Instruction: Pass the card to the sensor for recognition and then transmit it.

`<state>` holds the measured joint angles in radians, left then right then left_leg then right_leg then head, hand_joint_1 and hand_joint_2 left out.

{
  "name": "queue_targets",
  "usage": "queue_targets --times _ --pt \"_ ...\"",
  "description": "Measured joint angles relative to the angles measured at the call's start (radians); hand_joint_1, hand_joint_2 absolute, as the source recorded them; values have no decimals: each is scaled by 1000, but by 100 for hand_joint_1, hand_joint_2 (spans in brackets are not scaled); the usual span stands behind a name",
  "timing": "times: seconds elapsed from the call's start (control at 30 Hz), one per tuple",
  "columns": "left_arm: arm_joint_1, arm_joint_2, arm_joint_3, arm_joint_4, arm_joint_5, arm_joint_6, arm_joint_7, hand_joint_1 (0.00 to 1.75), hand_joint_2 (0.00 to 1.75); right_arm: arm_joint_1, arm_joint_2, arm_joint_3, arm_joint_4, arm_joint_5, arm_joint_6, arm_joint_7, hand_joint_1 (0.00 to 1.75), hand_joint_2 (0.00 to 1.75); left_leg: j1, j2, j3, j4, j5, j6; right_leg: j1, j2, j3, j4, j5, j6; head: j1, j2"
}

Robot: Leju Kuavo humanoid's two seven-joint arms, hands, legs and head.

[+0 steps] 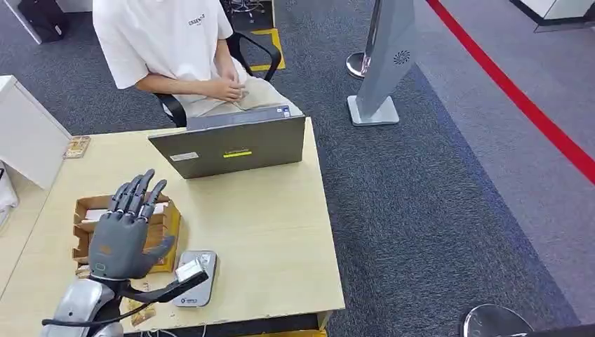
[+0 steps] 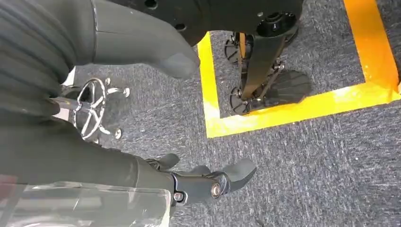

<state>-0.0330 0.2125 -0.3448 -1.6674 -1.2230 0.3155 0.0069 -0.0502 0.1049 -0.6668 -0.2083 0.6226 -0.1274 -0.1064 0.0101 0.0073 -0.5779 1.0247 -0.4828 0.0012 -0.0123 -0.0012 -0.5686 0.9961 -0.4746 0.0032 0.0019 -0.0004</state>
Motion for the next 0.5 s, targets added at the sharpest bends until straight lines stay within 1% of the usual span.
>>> queue_targets --times 0.07,0.1,0.2,0.3,0.37,0.47,0.5 --pt "57 -13 16 -2 -7 14 0 0 175 1 0 -7 0 1 -2 2 0 175 0 0 0 0 0 0 0 0 0 0 0 0 0 0" --pt "88 -20 23 -5 -14 31 -1 0 175 2 0 -11 0 2 -3 2 0 175 0 0 0 0 0 0 0 0 0 0 0 1 0 0" --pt "175 -47 34 -44 -51 149 -10 0 175 4 0 -20 0 6 -4 2 0 175 0 0 0 0 -1 -1 0 0 0 0 -1 1 0 0" --pt "237 -78 42 -80 -91 296 -24 0 175 4 0 -22 0 18 -4 2 0 175 0 -1 0 0 -1 0 0 -1 0 0 -1 2 0 0" --pt "260 -95 45 -96 -107 356 -29 0 175 5 0 -22 0 24 -4 2 0 175 0 -1 0 0 -1 0 0 -2 0 -1 -1 2 0 0" --pt "290 -113 53 -110 -114 368 -31 0 175 4 0 -22 0 28 -4 2 0 175 0 -1 0 0 -1 0 0 -2 0 -1 -1 2 0 0" --pt "296 -121 58 -113 -114 371 -41 0 175 5 0 -22 0 31 -4 2 0 175 0 -1 0 0 -1 0 0 -2 0 -1 -1 2 0 0"
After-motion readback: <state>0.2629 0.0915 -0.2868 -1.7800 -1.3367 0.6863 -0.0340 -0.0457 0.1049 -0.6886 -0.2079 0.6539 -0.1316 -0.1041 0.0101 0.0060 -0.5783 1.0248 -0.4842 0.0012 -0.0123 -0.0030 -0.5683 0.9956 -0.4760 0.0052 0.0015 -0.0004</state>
